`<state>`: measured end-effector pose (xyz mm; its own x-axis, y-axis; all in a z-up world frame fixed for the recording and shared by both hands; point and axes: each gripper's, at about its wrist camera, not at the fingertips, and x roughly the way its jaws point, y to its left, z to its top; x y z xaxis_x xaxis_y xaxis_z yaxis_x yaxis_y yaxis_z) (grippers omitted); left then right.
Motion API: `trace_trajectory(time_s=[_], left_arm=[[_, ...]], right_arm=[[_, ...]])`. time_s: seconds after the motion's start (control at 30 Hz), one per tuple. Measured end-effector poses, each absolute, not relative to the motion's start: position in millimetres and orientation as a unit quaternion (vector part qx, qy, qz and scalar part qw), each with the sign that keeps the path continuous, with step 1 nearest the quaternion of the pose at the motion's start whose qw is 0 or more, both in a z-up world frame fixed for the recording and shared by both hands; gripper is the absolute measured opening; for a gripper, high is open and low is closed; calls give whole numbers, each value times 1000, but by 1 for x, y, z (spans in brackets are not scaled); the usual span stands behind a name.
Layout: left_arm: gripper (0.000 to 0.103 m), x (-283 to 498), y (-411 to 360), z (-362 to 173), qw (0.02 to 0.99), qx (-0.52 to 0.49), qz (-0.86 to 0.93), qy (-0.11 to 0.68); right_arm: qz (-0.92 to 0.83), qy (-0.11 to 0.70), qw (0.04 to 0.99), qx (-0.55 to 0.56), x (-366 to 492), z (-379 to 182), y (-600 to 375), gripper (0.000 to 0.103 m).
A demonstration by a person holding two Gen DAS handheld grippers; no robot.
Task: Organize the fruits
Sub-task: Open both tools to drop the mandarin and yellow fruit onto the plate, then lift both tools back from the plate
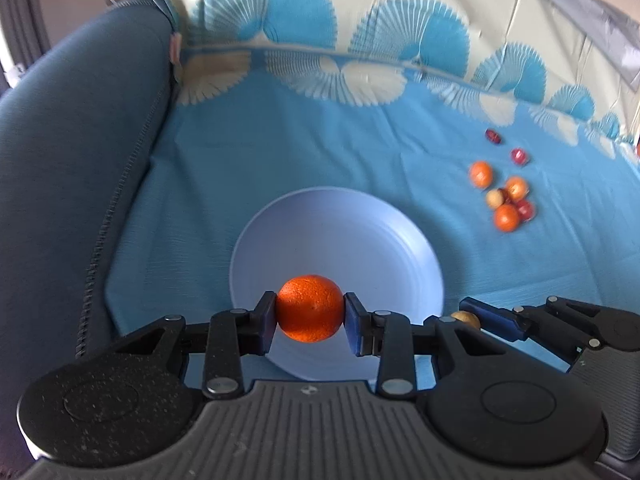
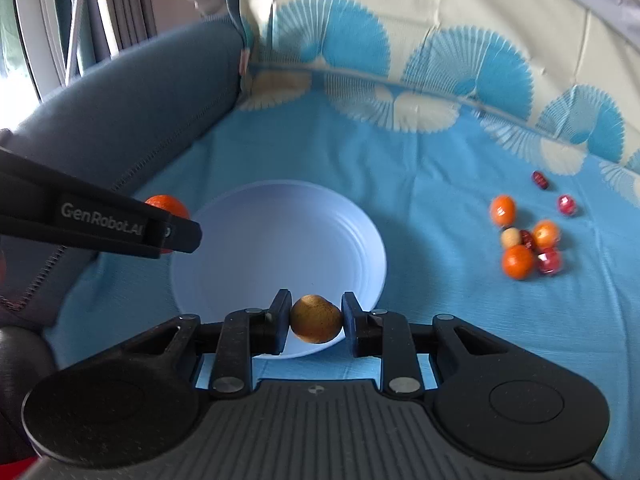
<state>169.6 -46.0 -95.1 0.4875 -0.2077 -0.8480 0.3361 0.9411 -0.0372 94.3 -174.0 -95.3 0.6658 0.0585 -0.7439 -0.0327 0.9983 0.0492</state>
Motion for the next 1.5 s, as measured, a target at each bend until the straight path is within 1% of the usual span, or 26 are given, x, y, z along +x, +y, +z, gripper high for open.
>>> trace_trajectory(time_s=[0.2,0.23,0.27,0.3,0.33,0.37,0.43,0.47,0.53,0.63,0.87,1.03,1.27,1.5], left_arm=[[40,199,-53,-130,845,90,-148,506],[48,202,-53,-133,845,91,-146,506],[58,203,-53,-134,846,91,-148,504],[84,205,-51,-132,848,89,-149,500],[100,204,-50,-128,854,88,-144,491],[103,201,-47,-122,865,84,-137,475],[103,191,-40,-109,878,81,-136,452],[103,185,-37,-104,876,85,-136,455],[103,170,-30,-95,872,91,-128,464],[103,139,-19,-83,873,101,-107,465],[103,65,4,-51,874,79,-79,472],[103,24,12,-30,885,78,-79,452],[103,-19,22,-10,896,78,-79,430],[103,-41,30,3,905,68,-76,414]], right_arm=[[28,430,902,12,122,-125,-176,28],[30,433,901,10,126,-129,-176,29],[32,435,900,8,129,-131,-176,33],[34,436,899,6,131,-132,-176,40],[35,436,899,5,133,-132,-176,58],[32,434,900,3,133,-130,-177,73],[22,425,905,-2,125,-122,-181,84],[23,425,905,-4,119,-117,-182,87],[23,429,903,2,103,-108,-186,92],[18,436,899,18,69,-95,-189,96],[-1,431,900,62,0,-57,-185,99],[-3,393,918,55,-34,-27,-175,102],[1,365,930,53,-74,-7,-162,102],[8,341,940,29,-97,7,-148,102]])
